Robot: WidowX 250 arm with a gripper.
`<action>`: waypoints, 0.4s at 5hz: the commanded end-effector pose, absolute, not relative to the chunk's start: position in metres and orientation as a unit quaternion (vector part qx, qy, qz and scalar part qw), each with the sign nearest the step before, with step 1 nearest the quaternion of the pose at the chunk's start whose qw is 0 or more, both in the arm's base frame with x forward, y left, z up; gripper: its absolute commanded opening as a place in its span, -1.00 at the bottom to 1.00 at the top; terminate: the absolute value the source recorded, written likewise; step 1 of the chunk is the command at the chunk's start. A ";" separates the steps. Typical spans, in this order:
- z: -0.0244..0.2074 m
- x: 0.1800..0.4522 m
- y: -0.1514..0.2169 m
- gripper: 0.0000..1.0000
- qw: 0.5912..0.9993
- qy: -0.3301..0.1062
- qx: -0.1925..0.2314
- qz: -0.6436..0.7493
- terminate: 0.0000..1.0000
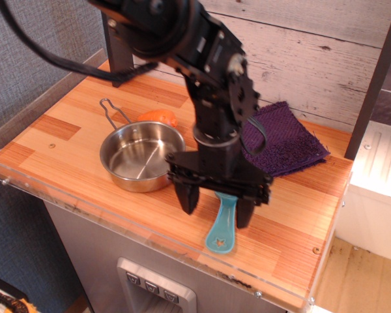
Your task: PICK UP THE BRUSH AND PUT ONT THE VIOLET TOWEL
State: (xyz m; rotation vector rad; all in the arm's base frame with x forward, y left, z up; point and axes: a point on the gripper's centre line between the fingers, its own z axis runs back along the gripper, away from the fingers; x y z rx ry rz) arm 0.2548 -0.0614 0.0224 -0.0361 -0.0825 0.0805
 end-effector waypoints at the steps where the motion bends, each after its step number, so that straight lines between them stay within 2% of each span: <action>1: 0.017 0.262 -0.066 1.00 0.998 -0.063 -0.003 0.027 -1.00; 2: 0.014 0.263 -0.065 -1.00 0.998 -0.058 -0.003 0.027 -1.00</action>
